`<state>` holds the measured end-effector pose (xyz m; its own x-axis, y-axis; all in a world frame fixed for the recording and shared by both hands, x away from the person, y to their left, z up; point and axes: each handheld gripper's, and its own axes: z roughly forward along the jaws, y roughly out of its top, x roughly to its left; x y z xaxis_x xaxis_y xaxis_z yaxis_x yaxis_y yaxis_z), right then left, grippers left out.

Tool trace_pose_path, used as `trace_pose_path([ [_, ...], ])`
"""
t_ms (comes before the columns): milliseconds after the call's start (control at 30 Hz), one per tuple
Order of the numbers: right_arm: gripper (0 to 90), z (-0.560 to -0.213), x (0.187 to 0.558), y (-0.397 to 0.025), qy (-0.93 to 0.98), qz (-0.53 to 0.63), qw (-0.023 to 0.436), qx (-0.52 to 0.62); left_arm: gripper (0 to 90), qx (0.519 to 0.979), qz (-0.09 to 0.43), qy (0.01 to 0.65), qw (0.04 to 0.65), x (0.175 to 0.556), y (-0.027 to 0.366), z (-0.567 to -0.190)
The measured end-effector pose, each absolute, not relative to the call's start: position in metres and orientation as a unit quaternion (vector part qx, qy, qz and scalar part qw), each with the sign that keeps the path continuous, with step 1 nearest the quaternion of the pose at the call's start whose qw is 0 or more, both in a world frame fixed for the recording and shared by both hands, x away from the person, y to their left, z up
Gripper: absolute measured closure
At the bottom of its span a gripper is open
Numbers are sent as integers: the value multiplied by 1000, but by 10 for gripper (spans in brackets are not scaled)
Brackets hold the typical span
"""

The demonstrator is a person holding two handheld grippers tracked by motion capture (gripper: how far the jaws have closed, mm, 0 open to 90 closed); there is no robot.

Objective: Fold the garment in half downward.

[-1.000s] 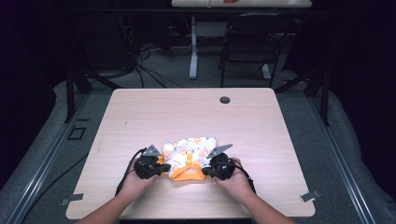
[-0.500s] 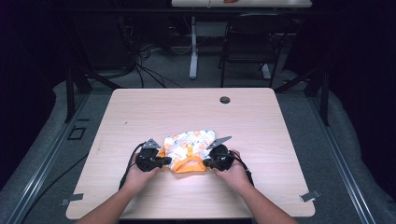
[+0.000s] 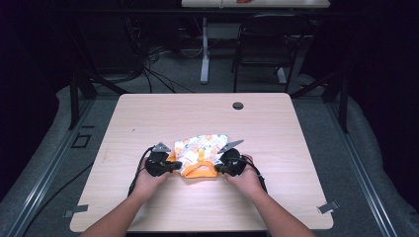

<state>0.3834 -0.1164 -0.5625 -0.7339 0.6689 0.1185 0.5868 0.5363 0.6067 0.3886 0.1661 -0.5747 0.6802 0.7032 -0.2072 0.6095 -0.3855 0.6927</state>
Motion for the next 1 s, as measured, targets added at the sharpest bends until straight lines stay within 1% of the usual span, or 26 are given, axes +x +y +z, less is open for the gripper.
trace_pose_path([
  [300, 898, -563, 387, -115, 869, 323, 70, 368, 900, 822, 58, 403, 398, 392, 168, -576],
  [400, 886, -561, 386, -115, 870, 320, 71, 369, 899, 809, 41, 417, 412, 392, 170, -574],
  [533, 884, -556, 383, -115, 867, 328, 78, 366, 898, 802, 42, 422, 421, 391, 174, -568],
  [733, 874, -545, 375, -120, 862, 344, 83, 362, 892, 810, 67, 399, 424, 384, 174, -548],
  [1000, 823, -528, 358, -129, 860, 362, 100, 344, 832, 820, 86, 377, 422, 367, 181, -533],
])
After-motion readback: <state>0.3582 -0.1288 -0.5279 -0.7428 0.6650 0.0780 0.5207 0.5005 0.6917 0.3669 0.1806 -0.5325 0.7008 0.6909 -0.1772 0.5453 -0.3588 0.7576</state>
